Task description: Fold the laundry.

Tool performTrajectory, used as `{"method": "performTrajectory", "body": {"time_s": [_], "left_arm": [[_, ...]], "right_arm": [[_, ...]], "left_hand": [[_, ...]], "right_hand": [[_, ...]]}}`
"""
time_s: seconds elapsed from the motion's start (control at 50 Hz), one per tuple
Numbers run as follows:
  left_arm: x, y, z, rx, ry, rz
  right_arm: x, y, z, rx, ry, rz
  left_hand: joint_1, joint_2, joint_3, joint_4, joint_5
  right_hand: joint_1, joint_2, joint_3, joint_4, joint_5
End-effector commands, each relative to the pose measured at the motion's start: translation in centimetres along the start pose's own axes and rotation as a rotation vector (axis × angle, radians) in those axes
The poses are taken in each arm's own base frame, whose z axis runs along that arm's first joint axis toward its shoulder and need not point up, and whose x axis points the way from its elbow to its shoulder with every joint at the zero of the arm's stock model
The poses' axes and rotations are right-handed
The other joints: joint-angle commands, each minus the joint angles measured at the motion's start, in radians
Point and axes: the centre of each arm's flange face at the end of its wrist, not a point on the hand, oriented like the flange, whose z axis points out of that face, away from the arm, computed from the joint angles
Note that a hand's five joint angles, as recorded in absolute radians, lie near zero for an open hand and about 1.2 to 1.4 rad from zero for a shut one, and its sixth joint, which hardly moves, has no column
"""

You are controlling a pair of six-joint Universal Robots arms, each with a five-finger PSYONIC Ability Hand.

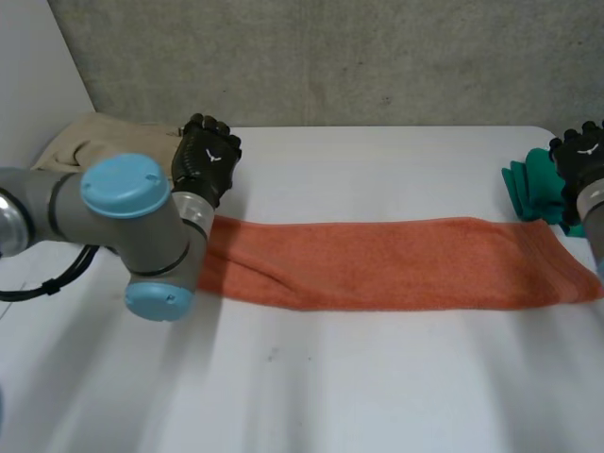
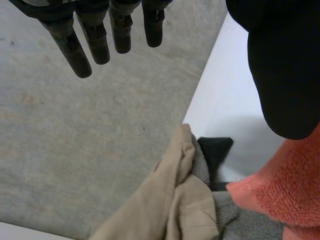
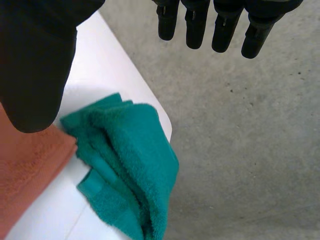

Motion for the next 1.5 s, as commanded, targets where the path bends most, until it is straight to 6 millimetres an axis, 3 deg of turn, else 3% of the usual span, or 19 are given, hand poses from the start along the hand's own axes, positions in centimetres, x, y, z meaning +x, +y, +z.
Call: {"method": "performTrajectory", "body": {"time_s": [0.02,0.18,0.3,0.52,0.56,0.58,0.66,0.76,0.84,0.92,0.96,1.1,1.12,1.16,1.18,1.26,1.36,1.42,1.5], "left_arm": [[-1.9,-1.0,-2.9,-0.001,0.007,-0.006],[-2.3,-1.3,-6.4,0.009,0.062,-0.095],[-1.8,-1.4,-7.6,0.018,0.105,-0.164],[-1.7,-1.3,-7.7,0.014,0.107,-0.17],[-1.6,-1.3,-7.7,0.013,0.108,-0.17],[-1.6,-1.3,-7.7,0.012,0.107,-0.17],[-1.5,-1.2,-7.9,0.006,0.11,-0.169],[-2.0,-1.7,-8.8,0.018,0.107,-0.17],[-2.7,-2.1,-9.3,0.027,0.096,-0.171],[-3.5,-2.3,-9.6,0.032,0.078,-0.173],[-3.7,-2.2,-9.8,0.03,0.076,-0.173],[-4.3,-1.9,-10.5,0.017,0.065,-0.174],[-4.3,-1.9,-10.6,0.018,0.064,-0.174],[-4.3,-1.9,-10.8,0.016,0.064,-0.174],[-4.4,-1.9,-10.9,0.016,0.064,-0.174],[-4.2,-1.8,-11.2,0.015,0.069,-0.181],[-3.8,-1.7,-11.4,0.012,0.079,-0.207],[-3.5,-1.5,-11.4,0.008,0.082,-0.228],[-3.4,-1.6,-11.4,0.012,0.083,-0.237]], "right_arm": [[2.5,0.0,-4.6,-0.048,-0.142,0.056],[2.2,5.3,-7.3,-0.236,-0.33,0.143],[2.5,7.8,-6.3,-0.173,-0.26,0.146],[-0.2,11.1,-3.6,-0.125,-0.25,0.134],[-0.5,11.7,-3.1,-0.135,-0.254,0.124],[-0.2,11.8,-2.8,-0.141,-0.238,0.115],[1.0,12.5,-2.4,-0.169,-0.159,0.104],[6.2,12.8,-2.3,-0.198,0.03,0.034],[8.7,13.5,-2.1,-0.217,0.088,-0.072],[9.8,13.1,-1.7,-0.222,0.121,-0.187],[9.4,12.9,-1.7,-0.216,0.111,-0.221],[0.7,2.7,-2.5,0.15,-0.034,-0.241],[-1.2,0.4,-3.2,0.254,-0.062,-0.245],[-3.4,-2.2,-4.4,0.371,-0.1,-0.255],[-5.6,-4.5,-5.9,0.48,-0.148,-0.262],[-11.0,-8.9,-10.0,0.674,-0.265,-0.26],[-18.3,-9.5,-14.5,0.763,-0.471,-0.266],[-20.5,-9.9,-17.2,0.816,-0.551,-0.273],[-22.5,-9.0,-18.8,0.81,-0.627,-0.273]], "left_hand": [[-0.018,-0.036,-0.038,-0.029,-0.049],[-0.018,-0.036,-0.038,-0.029,-0.049],[-0.018,-0.036,-0.038,-0.029,-0.049],[-0.018,-0.036,-0.038,-0.029,-0.049],[-0.018,-0.036,-0.038,-0.029,-0.049],[-0.018,-0.036,-0.038,-0.029,-0.049],[-0.018,-0.036,-0.038,-0.029,-0.049],[-0.018,-0.036,-0.038,-0.029,-0.049],[-0.018,-0.036,-0.038,-0.029,-0.049],[-0.018,-0.036,-0.038,-0.029,-0.049],[-0.018,-0.036,-0.038,-0.029,-0.049],[-0.018,-0.036,-0.038,-0.029,-0.049],[-0.018,-0.036,-0.038,-0.029,-0.049],[-0.018,-0.036,-0.038,-0.029,-0.049],[-0.018,-0.036,-0.038,-0.029,-0.049],[-0.018,-0.036,-0.038,-0.029,-0.049],[-0.018,-0.036,-0.038,-0.029,-0.049],[-0.018,-0.036,-0.038,-0.029,-0.049],[-0.018,-0.036,-0.038,-0.029,-0.049]], "right_hand": [[-0.051,-0.036,-0.034,-0.035,-0.047],[0.261,0.276,0.279,0.277,0.265],[0.326,0.341,0.343,0.342,0.33],[0.332,0.347,0.349,0.348,0.336],[0.784,0.799,0.801,0.8,0.788],[1.167,1.182,1.184,1.183,1.171],[1.171,1.186,1.188,1.186,1.175],[1.171,1.186,1.188,1.186,1.175],[1.171,1.186,1.188,1.186,1.175],[1.171,1.186,1.188,1.186,1.175],[1.171,1.186,1.188,1.186,1.175],[1.171,1.186,1.188,1.186,1.175],[1.171,1.186,1.188,1.186,1.175],[1.171,1.186,1.188,1.186,1.175],[1.171,1.186,1.188,1.186,1.175],[1.171,1.186,1.188,1.186,1.175],[1.171,1.186,1.188,1.186,1.175],[1.171,1.186,1.188,1.186,1.175],[1.171,1.186,1.188,1.186,1.175]]}}
